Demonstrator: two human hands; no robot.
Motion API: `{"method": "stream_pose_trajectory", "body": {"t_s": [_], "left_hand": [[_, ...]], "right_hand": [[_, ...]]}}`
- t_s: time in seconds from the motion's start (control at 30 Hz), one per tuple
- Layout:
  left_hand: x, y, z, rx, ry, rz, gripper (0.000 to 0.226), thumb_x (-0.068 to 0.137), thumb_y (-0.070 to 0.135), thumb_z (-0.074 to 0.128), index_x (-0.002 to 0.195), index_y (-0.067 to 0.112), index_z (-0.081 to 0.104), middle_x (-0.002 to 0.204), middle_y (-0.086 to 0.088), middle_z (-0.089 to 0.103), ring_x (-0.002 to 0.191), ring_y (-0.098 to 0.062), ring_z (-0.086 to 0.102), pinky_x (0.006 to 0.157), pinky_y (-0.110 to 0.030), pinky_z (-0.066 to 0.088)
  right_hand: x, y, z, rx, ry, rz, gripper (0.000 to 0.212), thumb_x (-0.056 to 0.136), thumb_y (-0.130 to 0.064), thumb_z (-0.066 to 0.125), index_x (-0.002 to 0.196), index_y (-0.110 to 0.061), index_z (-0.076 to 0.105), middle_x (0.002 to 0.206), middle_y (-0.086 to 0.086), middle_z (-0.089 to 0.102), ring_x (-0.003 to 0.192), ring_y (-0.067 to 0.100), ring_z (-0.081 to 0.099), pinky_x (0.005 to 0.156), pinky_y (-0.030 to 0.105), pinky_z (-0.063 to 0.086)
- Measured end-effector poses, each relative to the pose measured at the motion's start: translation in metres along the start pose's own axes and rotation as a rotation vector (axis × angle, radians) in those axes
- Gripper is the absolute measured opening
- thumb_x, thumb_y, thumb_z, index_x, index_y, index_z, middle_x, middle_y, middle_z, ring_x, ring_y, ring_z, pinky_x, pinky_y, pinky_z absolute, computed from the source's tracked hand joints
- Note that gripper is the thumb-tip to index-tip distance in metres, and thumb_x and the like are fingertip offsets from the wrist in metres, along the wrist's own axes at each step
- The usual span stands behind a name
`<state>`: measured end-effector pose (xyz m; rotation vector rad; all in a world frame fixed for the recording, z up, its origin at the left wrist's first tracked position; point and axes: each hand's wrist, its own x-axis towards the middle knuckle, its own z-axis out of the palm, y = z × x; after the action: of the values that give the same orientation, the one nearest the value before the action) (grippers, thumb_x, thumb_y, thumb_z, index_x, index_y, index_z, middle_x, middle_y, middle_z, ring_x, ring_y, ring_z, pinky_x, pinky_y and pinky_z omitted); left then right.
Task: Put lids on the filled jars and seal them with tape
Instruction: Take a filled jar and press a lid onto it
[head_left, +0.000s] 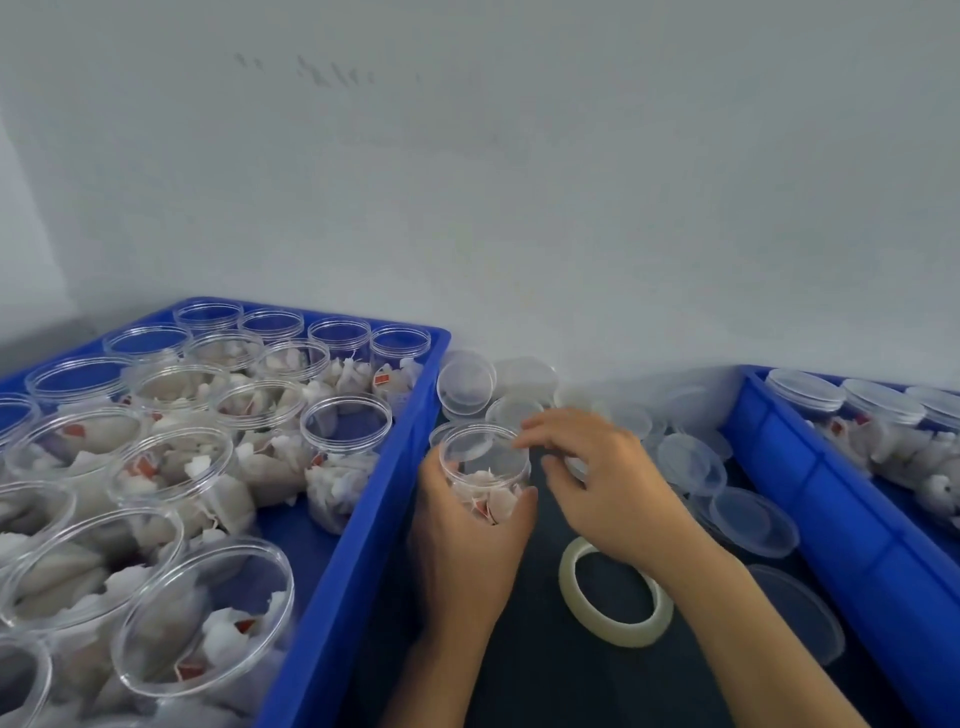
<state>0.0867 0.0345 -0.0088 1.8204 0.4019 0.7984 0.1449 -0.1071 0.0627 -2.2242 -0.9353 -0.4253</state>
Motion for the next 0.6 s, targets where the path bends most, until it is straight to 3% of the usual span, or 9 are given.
{"method": "stream_pose_trajectory", "body": {"t_s": [0.1, 0.23, 0.3, 0.37, 0.47, 0.6], "left_hand": [[0.001, -0.001, -0.002, 0.049, 0.087, 0.012, 0.094, 0.069, 0.056, 0.091, 0.147, 0.031, 0.046, 0.130, 0.009, 0.066, 0.113, -0.016, 0.066, 0.087, -0.036, 0.056], [0.002, -0.003, -0.002, 0.083, 0.094, -0.002, 0.101, 0.071, 0.050, 0.092, 0.155, 0.029, 0.040, 0.145, 0.007, 0.059, 0.127, -0.019, 0.062, 0.099, -0.041, 0.056], [0.003, -0.004, -0.002, 0.077, 0.094, 0.001, 0.101, 0.071, 0.050, 0.091, 0.156, 0.029, 0.039, 0.146, 0.007, 0.059, 0.128, -0.019, 0.061, 0.099, -0.041, 0.055], [0.004, -0.005, -0.001, 0.065, 0.093, 0.002, 0.102, 0.072, 0.050, 0.091, 0.156, 0.030, 0.039, 0.146, 0.008, 0.058, 0.128, -0.018, 0.061, 0.100, -0.041, 0.055], [0.005, -0.007, -0.001, 0.062, 0.100, 0.007, 0.102, 0.072, 0.049, 0.091, 0.156, 0.030, 0.039, 0.146, 0.008, 0.058, 0.129, -0.018, 0.060, 0.100, -0.041, 0.055], [0.005, -0.006, 0.000, 0.051, 0.103, 0.010, 0.101, 0.072, 0.049, 0.091, 0.156, 0.031, 0.037, 0.148, 0.007, 0.057, 0.129, -0.019, 0.060, 0.101, -0.047, 0.057]], "right_hand": [[-0.002, 0.022, 0.019, 0.061, 0.081, 0.170, 0.054, 0.092, 0.009, 0.056, 0.121, -0.033, 0.072, 0.124, -0.023, 0.064, 0.113, 0.001, 0.060, 0.093, 0.013, 0.047], [0.000, 0.044, 0.049, -0.142, -0.214, 0.249, 0.041, 0.099, -0.012, 0.063, 0.136, -0.030, 0.066, 0.144, -0.012, 0.057, 0.132, 0.013, 0.051, 0.112, 0.036, 0.044], [0.002, 0.047, 0.060, -0.197, -0.305, 0.254, 0.038, 0.101, -0.028, 0.064, 0.138, -0.033, 0.063, 0.151, -0.014, 0.051, 0.134, 0.015, 0.048, 0.110, 0.039, 0.046], [0.004, 0.048, 0.067, -0.222, -0.300, 0.268, 0.032, 0.099, -0.037, 0.064, 0.131, -0.034, 0.063, 0.144, -0.016, 0.053, 0.126, 0.016, 0.051, 0.101, 0.039, 0.050], [0.008, 0.047, 0.074, -0.225, -0.207, 0.305, 0.017, 0.093, -0.039, 0.067, 0.105, -0.030, 0.061, 0.123, -0.014, 0.054, 0.108, 0.014, 0.052, 0.087, 0.036, 0.053], [0.017, 0.047, 0.075, -0.258, -0.239, 0.366, 0.021, 0.088, -0.036, 0.069, 0.087, -0.024, 0.052, 0.107, -0.006, 0.054, 0.098, 0.017, 0.052, 0.081, 0.037, 0.054]]}}
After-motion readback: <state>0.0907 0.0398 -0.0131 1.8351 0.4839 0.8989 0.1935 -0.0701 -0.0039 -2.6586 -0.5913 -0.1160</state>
